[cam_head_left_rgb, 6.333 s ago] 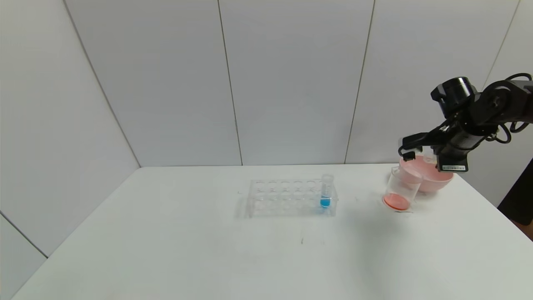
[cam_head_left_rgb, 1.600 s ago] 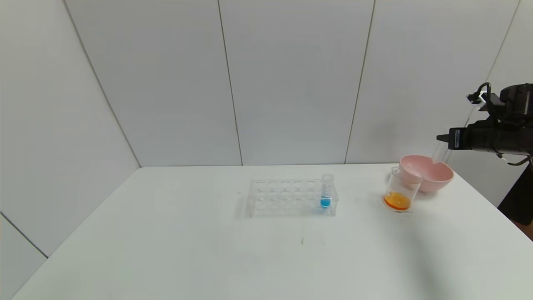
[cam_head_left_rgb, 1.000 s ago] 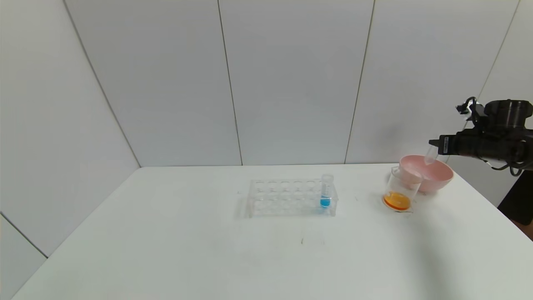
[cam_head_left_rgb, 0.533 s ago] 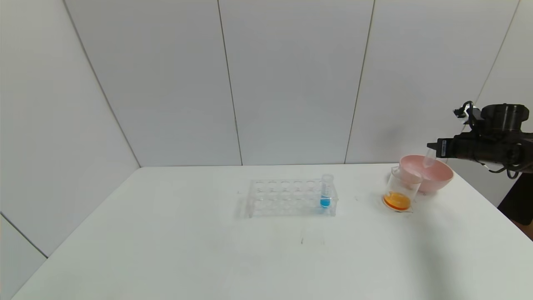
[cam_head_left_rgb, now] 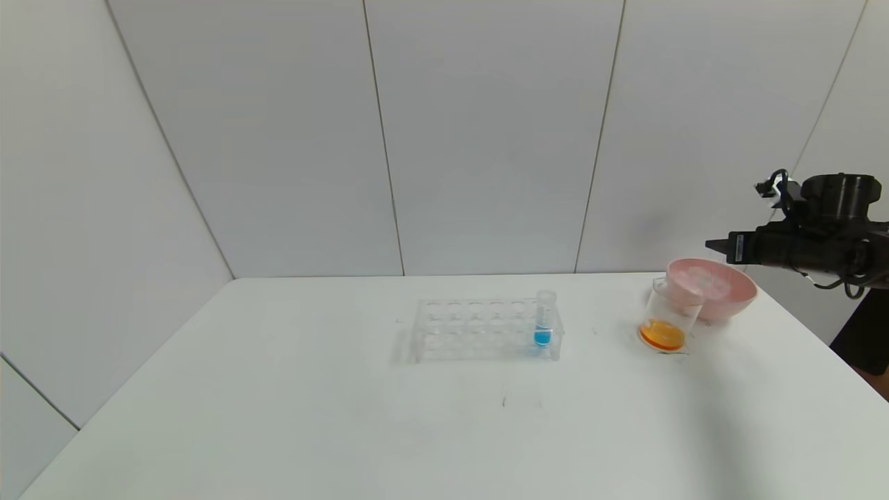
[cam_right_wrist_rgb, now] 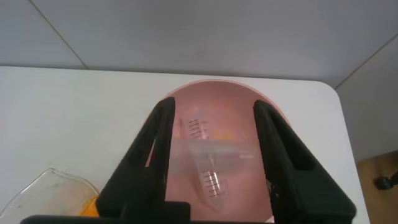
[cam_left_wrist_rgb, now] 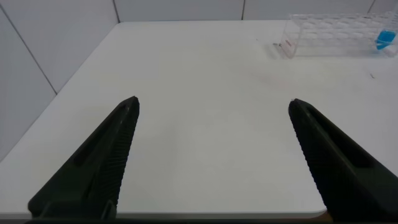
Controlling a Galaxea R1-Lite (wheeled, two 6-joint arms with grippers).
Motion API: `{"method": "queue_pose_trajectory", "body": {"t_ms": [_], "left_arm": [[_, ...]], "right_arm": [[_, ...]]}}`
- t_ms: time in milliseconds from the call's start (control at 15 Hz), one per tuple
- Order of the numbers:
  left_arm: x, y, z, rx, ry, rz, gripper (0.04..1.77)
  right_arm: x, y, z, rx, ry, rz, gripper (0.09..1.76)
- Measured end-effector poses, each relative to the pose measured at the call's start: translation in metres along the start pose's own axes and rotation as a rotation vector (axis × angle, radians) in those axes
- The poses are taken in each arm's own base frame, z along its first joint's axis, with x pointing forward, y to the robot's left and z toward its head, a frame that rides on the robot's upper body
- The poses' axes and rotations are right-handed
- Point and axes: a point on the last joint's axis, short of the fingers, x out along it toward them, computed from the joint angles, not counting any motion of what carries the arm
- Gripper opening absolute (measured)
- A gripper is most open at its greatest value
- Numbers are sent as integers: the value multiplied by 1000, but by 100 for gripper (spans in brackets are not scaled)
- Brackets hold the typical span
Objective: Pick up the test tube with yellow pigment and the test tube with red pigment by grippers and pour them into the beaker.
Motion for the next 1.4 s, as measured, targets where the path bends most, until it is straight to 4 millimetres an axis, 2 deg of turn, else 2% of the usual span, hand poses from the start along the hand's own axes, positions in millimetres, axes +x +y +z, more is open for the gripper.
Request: {"method": "queue_pose_trajectory", "body": {"t_ms": [267, 467, 600, 867, 1067, 1200, 1400], "left_arm": [[0, 0, 0, 0, 0, 0, 172], [0, 0, 0, 0, 0, 0, 172], [0, 0, 0, 0, 0, 0, 172], [0, 0, 0, 0, 0, 0, 172], [0, 0, 0, 0, 0, 0, 172], [0, 0, 0, 0, 0, 0, 172], [0, 0, 0, 0, 0, 0, 172]], "right_arm": [[-1, 2, 2, 2, -10, 1, 125], [-4, 11, 10, 39, -31, 16, 140], [-6, 31, 17, 62, -38, 52, 146], [-20, 93, 24, 67, -29, 100, 156], [-52, 121, 26, 49, -30, 143, 161], [-83, 127, 30, 42, -50, 162, 163], [-140, 128, 36, 36, -100, 177, 166]]}}
